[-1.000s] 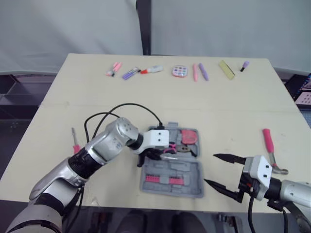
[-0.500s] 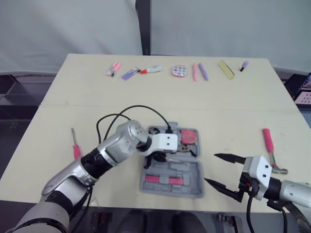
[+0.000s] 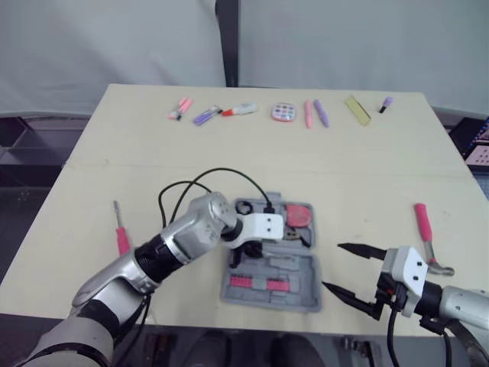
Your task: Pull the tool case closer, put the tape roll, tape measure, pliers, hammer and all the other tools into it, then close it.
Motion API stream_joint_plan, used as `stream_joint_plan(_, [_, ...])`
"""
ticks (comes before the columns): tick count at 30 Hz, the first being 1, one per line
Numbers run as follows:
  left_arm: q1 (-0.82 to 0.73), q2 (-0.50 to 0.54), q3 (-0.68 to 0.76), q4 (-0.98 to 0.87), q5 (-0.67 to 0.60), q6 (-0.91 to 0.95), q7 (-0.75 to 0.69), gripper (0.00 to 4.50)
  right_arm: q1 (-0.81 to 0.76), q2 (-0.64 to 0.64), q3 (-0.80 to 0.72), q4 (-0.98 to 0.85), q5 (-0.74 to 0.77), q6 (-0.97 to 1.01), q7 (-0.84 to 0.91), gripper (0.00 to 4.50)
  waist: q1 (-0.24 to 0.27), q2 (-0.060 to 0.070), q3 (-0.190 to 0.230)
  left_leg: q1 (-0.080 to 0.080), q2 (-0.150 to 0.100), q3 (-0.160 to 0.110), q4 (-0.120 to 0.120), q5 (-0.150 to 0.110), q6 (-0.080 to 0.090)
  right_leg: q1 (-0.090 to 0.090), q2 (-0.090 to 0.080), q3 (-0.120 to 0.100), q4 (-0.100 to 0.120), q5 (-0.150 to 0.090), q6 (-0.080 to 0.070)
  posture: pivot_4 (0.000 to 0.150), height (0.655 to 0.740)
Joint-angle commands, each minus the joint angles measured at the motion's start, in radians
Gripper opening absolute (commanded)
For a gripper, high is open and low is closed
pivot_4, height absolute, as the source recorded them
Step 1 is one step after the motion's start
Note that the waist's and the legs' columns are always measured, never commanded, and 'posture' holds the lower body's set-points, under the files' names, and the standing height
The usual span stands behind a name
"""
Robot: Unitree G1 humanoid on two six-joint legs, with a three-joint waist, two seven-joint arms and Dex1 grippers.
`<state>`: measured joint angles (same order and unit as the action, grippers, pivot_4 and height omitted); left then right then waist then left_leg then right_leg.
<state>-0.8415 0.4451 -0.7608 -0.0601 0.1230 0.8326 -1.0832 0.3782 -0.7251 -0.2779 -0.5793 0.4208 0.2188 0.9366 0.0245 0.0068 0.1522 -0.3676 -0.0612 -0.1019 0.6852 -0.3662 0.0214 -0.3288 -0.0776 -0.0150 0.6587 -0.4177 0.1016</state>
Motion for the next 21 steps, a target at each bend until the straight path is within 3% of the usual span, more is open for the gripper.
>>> stream_joint_plan(1, [-0.012,-0.011,0.005,-0.007,0.006,0.015,0.005,0.02,0.003,0.006,-0.007,-0.027,0.013,-0.005,-0.014,4.5,0.0,0.0,0.0,0.0,0.0,0.0,0.0,0.0,0.0,0.0,0.0,0.0,0.0,0.0,0.0,0.15,0.7134])
stream_joint_plan(17, [-0.016,-0.023,-0.007,-0.001,0.006,0.033,0.007,0.02,0.027,0.008,-0.013,-0.037,0.015,-0.008,-0.027,4.5,0.0,0.0,0.0,0.0,0.0,0.0,0.0,0.0,0.0,0.0,0.0,0.0,0.0,0.0,0.0,0.15,0.7134])
stream_joint_plan(21, [-0.017,-0.025,0.004,-0.021,-0.014,0.063,-0.007,1.98,0.026,0.007,-0.011,-0.036,0.015,-0.008,-0.026,4.5,0.001,0.0,0.0,0.0,0.0,0.0,0.0,0.0,0.0,0.0,0.0,0.0,0.0,0.0,0.0,0.15,0.7134])
